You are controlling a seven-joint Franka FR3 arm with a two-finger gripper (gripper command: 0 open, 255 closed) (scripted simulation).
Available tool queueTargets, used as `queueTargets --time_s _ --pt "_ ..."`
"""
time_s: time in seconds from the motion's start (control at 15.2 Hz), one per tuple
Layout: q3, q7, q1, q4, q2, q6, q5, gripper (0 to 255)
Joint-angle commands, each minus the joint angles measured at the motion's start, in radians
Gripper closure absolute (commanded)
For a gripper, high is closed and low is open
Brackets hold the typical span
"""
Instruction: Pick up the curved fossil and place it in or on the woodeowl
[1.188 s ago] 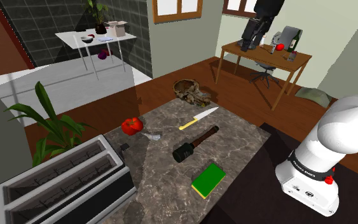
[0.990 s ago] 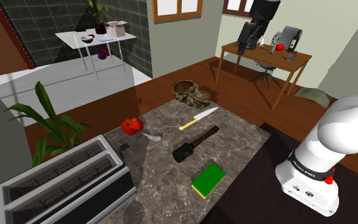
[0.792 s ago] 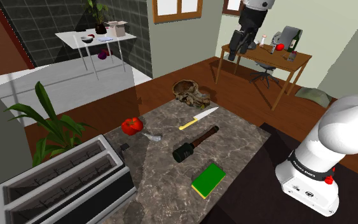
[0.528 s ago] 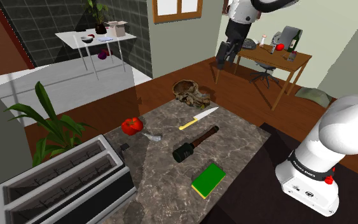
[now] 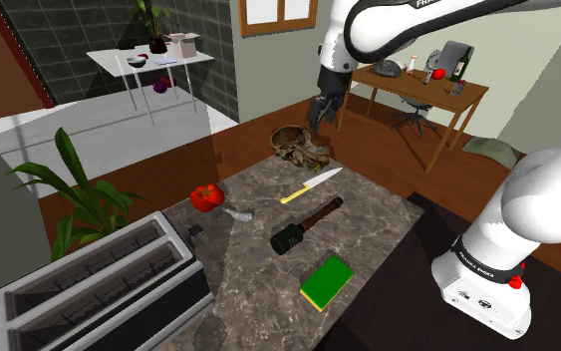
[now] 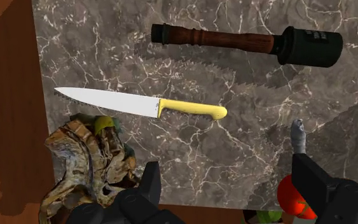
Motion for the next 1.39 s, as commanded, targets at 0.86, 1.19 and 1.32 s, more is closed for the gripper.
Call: queueTargets --time_s 0.86,1.19,1.32 --pt "0.091 0.042 0.081 0.211 0.519 0.278 -0.027 0" --pt "0.101 0.059 0.123 0.334 0.699 0.324 -0.06 0" --pt "0.103 0.064 0.142 0.391 0.771 0.335 -0.073 0"
